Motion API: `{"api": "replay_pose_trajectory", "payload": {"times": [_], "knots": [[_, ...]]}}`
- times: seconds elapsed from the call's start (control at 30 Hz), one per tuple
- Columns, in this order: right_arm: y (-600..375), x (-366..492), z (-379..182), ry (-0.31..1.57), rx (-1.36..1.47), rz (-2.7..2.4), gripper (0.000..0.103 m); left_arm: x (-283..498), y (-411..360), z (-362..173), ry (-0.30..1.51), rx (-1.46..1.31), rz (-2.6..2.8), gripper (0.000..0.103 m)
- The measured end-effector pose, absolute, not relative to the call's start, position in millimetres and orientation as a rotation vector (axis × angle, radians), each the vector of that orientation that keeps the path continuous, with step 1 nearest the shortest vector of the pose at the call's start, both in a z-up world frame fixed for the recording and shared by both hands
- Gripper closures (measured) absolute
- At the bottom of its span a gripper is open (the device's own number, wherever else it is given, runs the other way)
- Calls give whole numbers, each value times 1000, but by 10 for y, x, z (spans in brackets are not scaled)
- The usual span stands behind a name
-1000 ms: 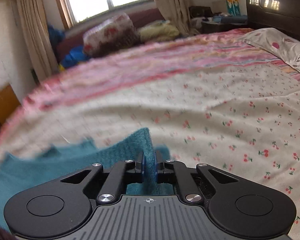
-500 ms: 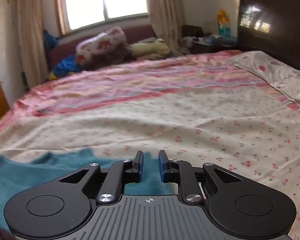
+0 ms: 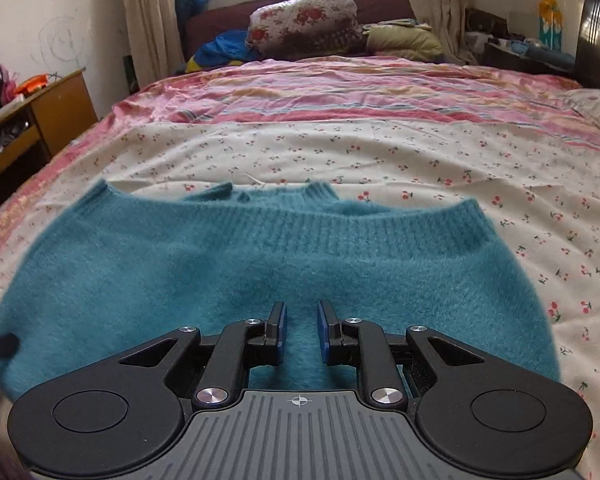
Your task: Fold small clothes
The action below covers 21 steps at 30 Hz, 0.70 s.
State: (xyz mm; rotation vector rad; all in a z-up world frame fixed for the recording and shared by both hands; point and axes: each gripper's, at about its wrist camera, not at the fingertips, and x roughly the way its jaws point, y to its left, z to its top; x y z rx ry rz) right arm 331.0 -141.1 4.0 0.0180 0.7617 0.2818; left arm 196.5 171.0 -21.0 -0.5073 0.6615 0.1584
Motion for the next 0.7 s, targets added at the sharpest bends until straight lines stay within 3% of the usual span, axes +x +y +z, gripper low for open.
{"api": "replay_pose_trajectory", "payload": {"times": [0.53,0.7], "knots": [[-441,3328,215,803,-21,470,83,1894,1778,-234,650,-511,104,39],[-168,3334,267,805,-56,519,77,1914,1853,-295,667,-566,83,38]]}}
